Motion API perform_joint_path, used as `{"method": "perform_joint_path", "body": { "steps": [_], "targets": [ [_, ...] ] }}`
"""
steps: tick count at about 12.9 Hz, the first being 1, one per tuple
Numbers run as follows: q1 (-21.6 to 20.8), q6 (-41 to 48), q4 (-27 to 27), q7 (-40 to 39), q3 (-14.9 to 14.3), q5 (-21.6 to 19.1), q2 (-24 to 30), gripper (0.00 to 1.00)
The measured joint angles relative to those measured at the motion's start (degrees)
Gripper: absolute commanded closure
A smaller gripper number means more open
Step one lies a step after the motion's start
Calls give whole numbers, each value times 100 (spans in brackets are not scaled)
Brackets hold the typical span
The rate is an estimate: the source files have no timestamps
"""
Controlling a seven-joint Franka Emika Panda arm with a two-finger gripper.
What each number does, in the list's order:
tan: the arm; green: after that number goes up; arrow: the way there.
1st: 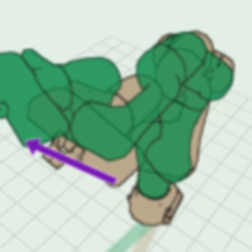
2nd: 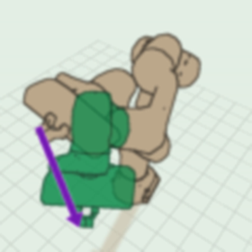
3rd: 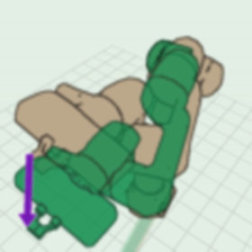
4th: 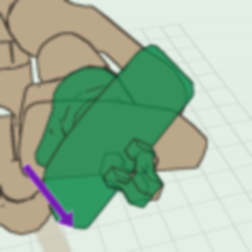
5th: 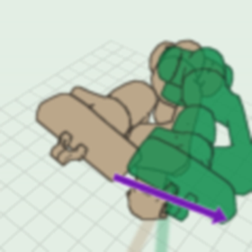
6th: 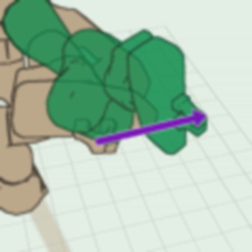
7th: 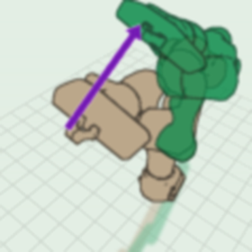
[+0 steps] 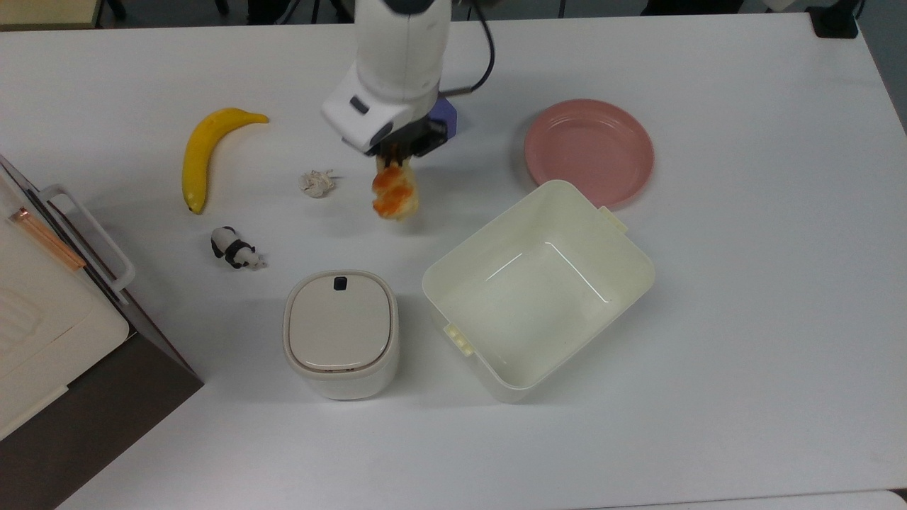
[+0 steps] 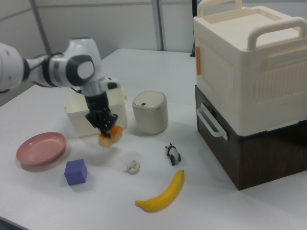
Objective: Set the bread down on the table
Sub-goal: 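Lift the bread off the plate and carry it toward the purple cube, then lower the bread onto the table and open the gripper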
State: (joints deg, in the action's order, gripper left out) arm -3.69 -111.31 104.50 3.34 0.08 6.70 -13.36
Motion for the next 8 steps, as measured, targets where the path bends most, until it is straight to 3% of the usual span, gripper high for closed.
{"method": "perform_joint_path", "body": {
  "steps": [1,2,3,4,5,8],
  "targets": [
    [57,-128,0,0,0,51,-147,75],
    [113,-274,-3,0,0,93,-339,55],
    [132,-355,-9,0,0,110,-463,23],
    [132,-397,-24,0,1,111,-509,9],
    [132,-400,-48,0,3,111,-511,0],
    [131,-380,-444,0,14,110,-476,0]
  ]
}}
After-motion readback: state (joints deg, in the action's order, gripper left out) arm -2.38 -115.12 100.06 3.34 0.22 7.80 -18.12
